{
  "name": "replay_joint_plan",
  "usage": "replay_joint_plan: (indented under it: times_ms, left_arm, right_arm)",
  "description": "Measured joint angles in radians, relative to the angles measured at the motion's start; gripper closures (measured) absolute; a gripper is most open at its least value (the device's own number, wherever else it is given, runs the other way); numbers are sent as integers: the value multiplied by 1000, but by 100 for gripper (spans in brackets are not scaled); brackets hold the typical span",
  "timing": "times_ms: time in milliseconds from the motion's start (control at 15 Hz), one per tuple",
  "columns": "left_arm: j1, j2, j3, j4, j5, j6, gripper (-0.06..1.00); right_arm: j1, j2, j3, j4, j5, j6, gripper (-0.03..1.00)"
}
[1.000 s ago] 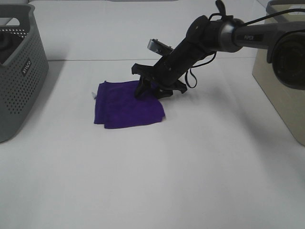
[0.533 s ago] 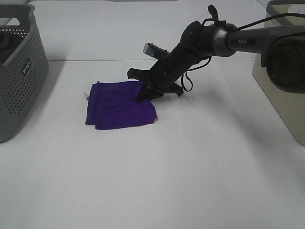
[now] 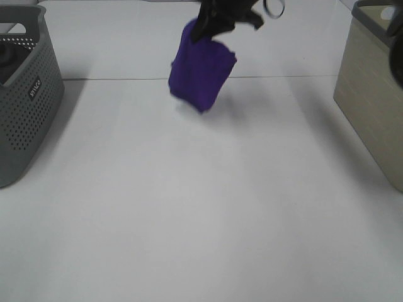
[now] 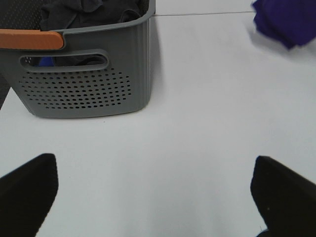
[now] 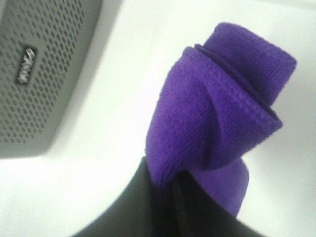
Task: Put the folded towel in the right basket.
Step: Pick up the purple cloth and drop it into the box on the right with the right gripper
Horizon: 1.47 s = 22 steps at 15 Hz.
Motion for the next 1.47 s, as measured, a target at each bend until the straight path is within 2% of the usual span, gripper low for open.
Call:
replay_joint_plan:
  times_ms: [200, 467, 600, 667, 733, 867, 1067, 1267, 1333, 1400, 1467]
  left_arm:
    - [0, 0, 0, 0, 0, 0, -5]
    - [0, 0, 0, 0, 0, 0, -5]
    - [0, 0, 0, 0, 0, 0, -5]
    - [0, 0, 0, 0, 0, 0, -5]
    - [0, 0, 0, 0, 0, 0, -5]
    - [0, 0, 0, 0, 0, 0, -5]
    - [0, 0, 0, 0, 0, 0, -5]
    - [0, 0, 0, 0, 0, 0, -5]
    - [0, 0, 0, 0, 0, 0, -5]
    - [0, 0, 0, 0, 0, 0, -5]
    - [0, 0, 0, 0, 0, 0, -5]
  right_arm:
    - [-110, -153, -34, -66, 9, 26, 92]
    - [-371, -335, -34, -266, 11, 26, 92]
    - [-516, -375, -30, -305, 14, 8, 92]
    - [-549, -382, -28, -307, 14, -1, 92]
    - [-644, -389, 11, -309, 16, -35, 92]
    - [-683, -388, 75, -309, 17, -67, 92]
    - [-692, -358, 189, -367, 25, -157, 92]
    - [-693, -290, 224, -366, 25, -156, 91]
    - [-693, -273, 225, -364, 25, -150, 85]
    - [-693, -261, 225, -364, 25, -150, 69]
    - [-693, -258, 225, -364, 25, -150, 44]
